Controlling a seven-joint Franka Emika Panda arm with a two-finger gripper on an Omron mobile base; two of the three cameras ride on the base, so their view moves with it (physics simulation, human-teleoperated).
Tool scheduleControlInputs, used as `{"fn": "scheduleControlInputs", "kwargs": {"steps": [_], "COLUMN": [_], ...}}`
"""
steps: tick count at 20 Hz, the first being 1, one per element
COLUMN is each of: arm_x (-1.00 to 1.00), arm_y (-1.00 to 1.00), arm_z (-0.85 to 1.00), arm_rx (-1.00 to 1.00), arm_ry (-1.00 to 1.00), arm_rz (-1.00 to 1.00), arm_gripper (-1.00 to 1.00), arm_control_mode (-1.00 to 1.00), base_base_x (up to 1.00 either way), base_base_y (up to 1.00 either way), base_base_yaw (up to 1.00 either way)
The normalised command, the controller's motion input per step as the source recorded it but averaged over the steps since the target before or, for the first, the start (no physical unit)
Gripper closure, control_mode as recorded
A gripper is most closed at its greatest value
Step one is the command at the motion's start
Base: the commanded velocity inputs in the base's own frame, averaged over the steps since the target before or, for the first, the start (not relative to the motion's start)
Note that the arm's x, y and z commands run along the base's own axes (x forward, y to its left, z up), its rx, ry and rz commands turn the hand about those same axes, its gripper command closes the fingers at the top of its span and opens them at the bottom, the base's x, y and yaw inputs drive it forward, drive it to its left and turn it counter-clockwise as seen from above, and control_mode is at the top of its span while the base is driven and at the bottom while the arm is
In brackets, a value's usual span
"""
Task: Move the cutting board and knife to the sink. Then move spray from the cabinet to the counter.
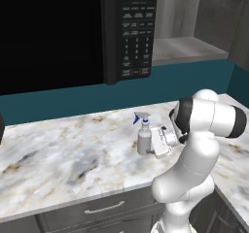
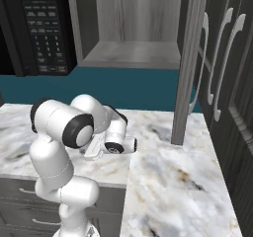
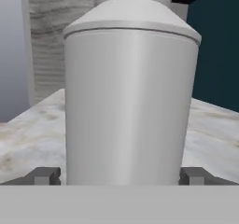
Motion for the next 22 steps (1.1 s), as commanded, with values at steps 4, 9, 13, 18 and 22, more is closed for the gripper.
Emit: {"fn": "scheduleControlInputs", "kwargs": {"steps": [4, 9, 13, 18, 22], "arm_x": [0.00, 0.00, 0.00, 0.00, -0.01], "arm_y": [-0.03, -0.05, -0.12, -0.16, -0.20], "arm_z": [-0.11, -0.05, 0.00, 0.01, 0.05], "arm_rx": [0.00, 0.00, 0.00, 0.00, 0.00], "arm_ry": [0.00, 0.00, -0.02, -0.02, -0.01], "arm_rz": [0.00, 0.00, 0.00, 0.00, 0.00], "arm_gripper": [-1.00, -1.00, -1.00, -1.00, -1.00], "arm_control_mode": [-1.00, -1.00, -1.00, -1.00, -1.00], "base_base_x": [0.00, 0.00, 0.00, 0.00, 0.00], "base_base_y": [0.00, 0.00, 0.00, 0.00, 0.00], "base_base_yaw": [0.00, 0.00, 0.00, 0.00, 0.00]}}
